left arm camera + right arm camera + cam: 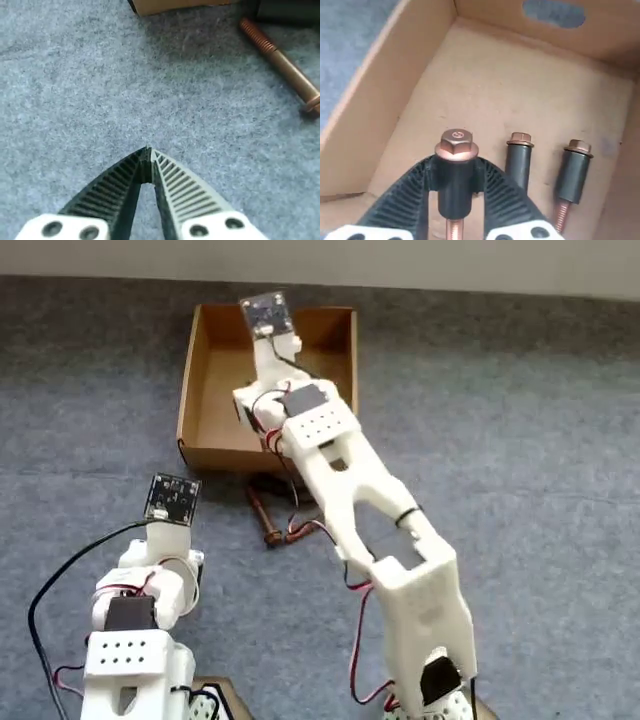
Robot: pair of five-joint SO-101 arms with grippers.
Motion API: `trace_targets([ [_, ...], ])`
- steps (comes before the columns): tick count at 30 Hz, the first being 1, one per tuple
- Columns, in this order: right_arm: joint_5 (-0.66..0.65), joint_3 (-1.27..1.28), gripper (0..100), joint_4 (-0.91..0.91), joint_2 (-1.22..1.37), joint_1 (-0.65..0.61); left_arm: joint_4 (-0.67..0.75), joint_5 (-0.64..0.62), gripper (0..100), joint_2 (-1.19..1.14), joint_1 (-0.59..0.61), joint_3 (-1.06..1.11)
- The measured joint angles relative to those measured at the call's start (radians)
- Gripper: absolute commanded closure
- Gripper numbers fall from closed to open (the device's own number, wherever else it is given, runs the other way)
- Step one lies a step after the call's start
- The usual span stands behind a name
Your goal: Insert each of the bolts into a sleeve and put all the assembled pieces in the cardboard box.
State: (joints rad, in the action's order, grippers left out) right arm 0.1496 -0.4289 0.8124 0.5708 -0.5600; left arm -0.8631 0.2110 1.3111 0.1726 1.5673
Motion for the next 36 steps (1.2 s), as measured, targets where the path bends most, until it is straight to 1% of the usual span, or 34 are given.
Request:
trace_targets([
  [7, 0.000, -0.060, 99.2, 0.000, 0.080, 0.000, -0.003, 0.000, 98, 0.000, 0.000, 0.002],
  [26, 0.003, -0.061, 98.8, -0.012, 0.198, 0.000, -0.003, -0.003, 98, 0.000, 0.000, 0.002],
  [28, 0.003, -0.061, 95.7, -0.015, 0.198, 0.000, -0.003, -0.003, 98, 0.000, 0.000, 0.002],
  [32, 0.003, -0.061, 82.7, -0.015, 0.198, 0.000, -0.003, -0.003, 98, 0.000, 0.000, 0.002],
  [36, 0.003, -0.063, 81.2, -0.015, 0.198, 0.000, -0.003, -0.003, 98, 0.000, 0.000, 0.002],
])
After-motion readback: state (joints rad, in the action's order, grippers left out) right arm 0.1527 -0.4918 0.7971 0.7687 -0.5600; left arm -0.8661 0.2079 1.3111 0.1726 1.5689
